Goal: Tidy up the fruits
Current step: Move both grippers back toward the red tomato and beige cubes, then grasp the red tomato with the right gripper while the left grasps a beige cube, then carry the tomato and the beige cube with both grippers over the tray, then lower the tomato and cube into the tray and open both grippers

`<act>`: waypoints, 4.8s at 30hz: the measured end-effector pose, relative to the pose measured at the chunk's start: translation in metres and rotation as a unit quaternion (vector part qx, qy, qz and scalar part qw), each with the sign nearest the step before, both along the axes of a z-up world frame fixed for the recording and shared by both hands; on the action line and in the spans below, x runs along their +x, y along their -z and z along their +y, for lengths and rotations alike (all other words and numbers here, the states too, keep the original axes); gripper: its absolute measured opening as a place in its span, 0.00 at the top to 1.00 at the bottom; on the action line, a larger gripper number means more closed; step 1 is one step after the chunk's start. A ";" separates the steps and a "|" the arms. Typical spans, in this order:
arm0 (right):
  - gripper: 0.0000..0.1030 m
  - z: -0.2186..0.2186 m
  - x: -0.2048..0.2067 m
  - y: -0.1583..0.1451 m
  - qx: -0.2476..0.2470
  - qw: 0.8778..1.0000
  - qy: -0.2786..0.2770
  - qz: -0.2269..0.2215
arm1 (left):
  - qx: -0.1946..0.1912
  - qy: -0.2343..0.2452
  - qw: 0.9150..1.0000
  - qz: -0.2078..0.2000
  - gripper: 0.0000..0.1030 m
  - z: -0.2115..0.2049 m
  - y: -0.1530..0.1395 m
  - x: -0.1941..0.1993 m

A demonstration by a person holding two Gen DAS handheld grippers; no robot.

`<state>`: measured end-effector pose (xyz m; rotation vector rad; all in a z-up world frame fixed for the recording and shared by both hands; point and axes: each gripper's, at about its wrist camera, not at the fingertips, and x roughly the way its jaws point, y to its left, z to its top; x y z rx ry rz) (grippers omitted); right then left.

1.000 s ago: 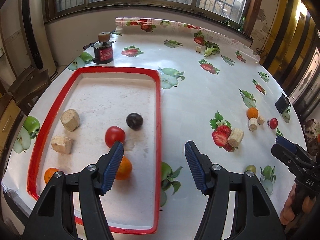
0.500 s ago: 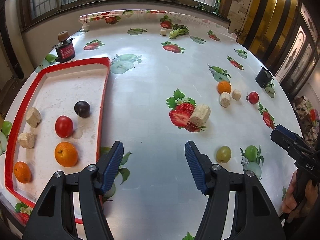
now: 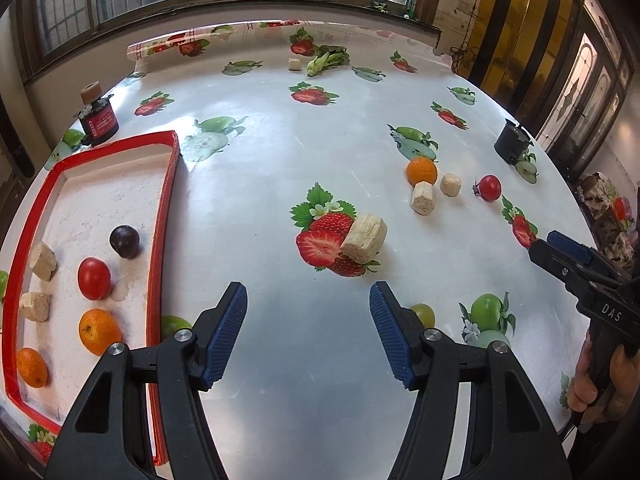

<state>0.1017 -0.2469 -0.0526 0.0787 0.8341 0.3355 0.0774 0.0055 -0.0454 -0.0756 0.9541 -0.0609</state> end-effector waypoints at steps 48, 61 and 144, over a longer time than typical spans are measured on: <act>0.69 0.100 0.034 -0.017 -0.013 0.991 -0.132 -0.007 | 0.000 -0.016 1.000 -0.025 0.72 0.033 -0.001 0.021; 0.69 0.145 0.025 -0.025 -0.007 0.984 -0.177 -0.011 | 0.001 -0.055 0.998 -0.043 0.72 0.073 -0.016 0.010; 0.67 0.380 0.091 0.040 -0.061 0.947 -0.309 0.064 | -0.017 -0.195 0.979 0.052 0.71 0.259 0.040 0.060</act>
